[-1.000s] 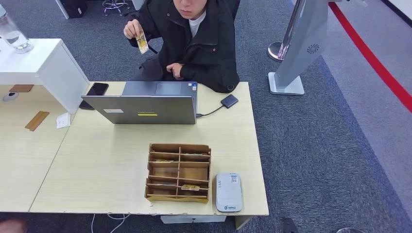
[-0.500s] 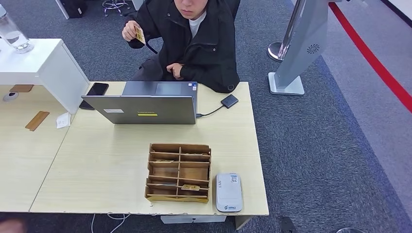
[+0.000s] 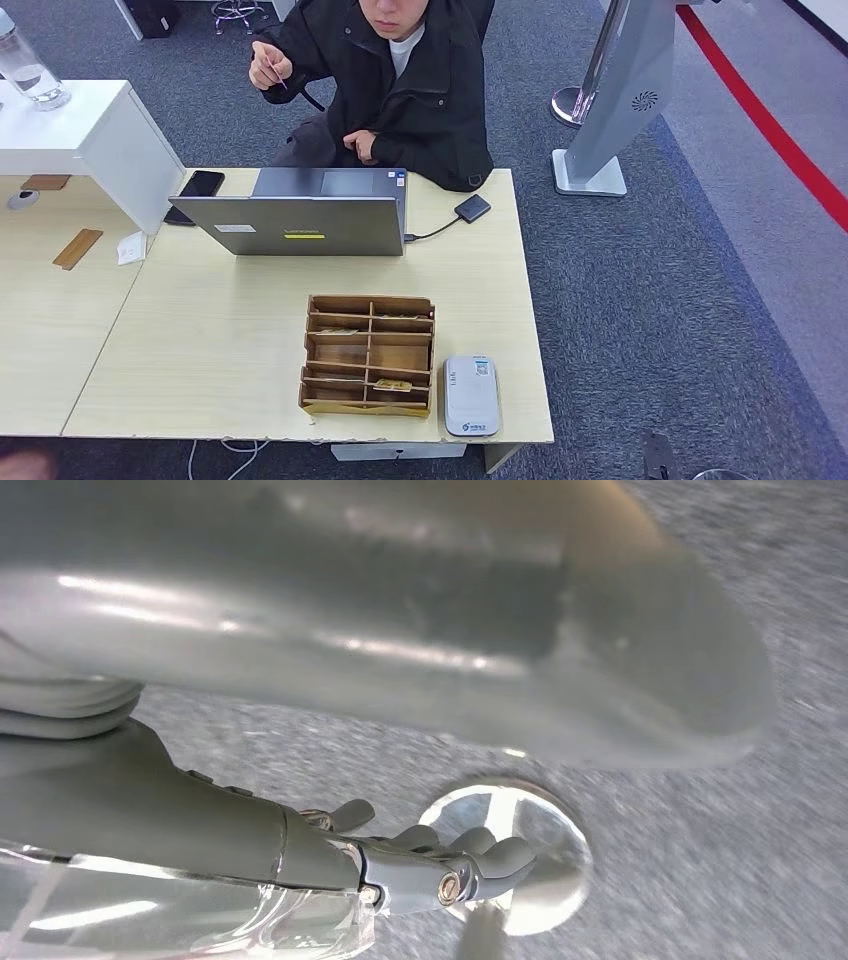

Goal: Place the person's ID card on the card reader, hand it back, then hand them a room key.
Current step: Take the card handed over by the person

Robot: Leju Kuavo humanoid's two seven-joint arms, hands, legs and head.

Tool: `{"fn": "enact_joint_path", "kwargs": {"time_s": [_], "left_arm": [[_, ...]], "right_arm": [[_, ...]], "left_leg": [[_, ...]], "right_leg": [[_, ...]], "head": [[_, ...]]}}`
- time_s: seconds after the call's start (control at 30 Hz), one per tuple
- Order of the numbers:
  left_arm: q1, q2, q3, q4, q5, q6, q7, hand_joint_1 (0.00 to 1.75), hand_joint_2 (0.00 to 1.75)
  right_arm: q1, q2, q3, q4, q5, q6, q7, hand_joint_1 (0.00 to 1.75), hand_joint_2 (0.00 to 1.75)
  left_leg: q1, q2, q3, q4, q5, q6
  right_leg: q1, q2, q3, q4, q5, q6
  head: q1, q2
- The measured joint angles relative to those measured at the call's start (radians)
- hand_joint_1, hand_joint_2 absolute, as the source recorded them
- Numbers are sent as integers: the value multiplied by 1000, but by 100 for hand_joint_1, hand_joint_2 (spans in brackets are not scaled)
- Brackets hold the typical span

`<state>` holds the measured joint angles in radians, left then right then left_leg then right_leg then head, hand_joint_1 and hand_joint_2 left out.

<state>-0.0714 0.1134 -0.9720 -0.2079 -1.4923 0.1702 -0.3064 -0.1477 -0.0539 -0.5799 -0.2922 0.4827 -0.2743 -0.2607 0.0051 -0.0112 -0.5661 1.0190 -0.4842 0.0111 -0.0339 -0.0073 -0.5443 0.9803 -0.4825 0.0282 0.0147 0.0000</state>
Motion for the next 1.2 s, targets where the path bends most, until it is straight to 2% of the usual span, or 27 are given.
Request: {"fn": "enact_joint_path", "kwargs": {"time_s": [0.3, 0.43, 0.63, 0.83, 1.2], "left_arm": [[0, -1, 0, 0, 1, -1, 0, 0, 0], [1, -3, 0, 0, 8, -6, 3, 0, 0], [1, -24, 0, 0, 17, -36, 15, 0, 0], [2, -30, 0, 0, 18, -44, 20, 0, 0], [4, -33, 0, 0, 25, -44, 17, 0, 0]], "right_arm": [[-1, -1, -3, -3, -5, 0, -9, 0, 0], [-11, -13, -21, -30, -40, 10, -55, 0, 0], [-40, -46, -66, -248, -169, 39, -148, 0, 0], [-36, -46, 4, -491, -229, 36, -86, 0, 0], [-18, -45, 113, -705, -263, 22, -88, 0, 0]], "left_leg": [[0, 0, 0, 0, 0, 0], [0, 0, 0, 0, 0, 0], [-1, 0, 0, 0, 0, 0], [-1, 0, 1, 0, 1, 1], [-2, 0, 0, 0, 1, 1]], "right_leg": [[0, 0, 0, 0, 0, 0], [0, 0, 0, 0, 0, 0], [-1, 0, 0, 0, 0, 0], [-2, 0, 0, 1, 1, 1], [-2, 0, 0, 1, 1, 1]], "head": [[0, 0], [0, 0], [0, 0], [0, 0], [0, 0]]}}
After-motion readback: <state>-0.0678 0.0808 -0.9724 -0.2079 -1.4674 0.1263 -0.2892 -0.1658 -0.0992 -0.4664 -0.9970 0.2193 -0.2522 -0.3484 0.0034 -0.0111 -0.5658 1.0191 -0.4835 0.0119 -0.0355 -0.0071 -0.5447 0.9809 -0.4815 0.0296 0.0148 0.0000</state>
